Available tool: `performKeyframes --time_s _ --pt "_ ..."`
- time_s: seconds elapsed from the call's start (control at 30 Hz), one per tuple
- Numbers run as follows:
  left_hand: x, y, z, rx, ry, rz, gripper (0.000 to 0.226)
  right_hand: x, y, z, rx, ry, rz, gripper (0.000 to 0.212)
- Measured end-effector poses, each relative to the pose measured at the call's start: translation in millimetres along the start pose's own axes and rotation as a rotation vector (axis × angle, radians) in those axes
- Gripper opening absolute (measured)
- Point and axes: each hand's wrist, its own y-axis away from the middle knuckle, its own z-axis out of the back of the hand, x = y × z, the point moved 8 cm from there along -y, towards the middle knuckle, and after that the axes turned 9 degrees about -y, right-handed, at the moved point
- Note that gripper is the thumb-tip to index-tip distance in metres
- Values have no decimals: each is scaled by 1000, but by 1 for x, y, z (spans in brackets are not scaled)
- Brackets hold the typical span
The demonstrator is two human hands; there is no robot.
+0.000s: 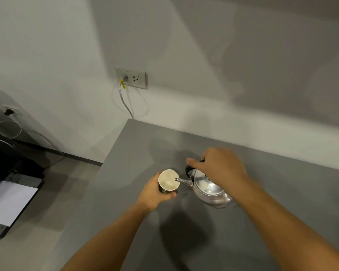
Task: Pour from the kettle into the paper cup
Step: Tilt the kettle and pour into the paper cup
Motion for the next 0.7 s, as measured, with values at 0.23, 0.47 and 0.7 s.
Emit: performKeyframes --time_s 0.23,0.47,0.7 --pt "-2 -1 -1 -38 -58 2 73 17 -2 4 -21 96 26 63" --pt "-8 1 -1 -33 -51 -1 71 32 -4 5 6 148 36 61" --pt "-7 1 -1 -32 -36 5 72 40 -5 2 8 175 49 60"
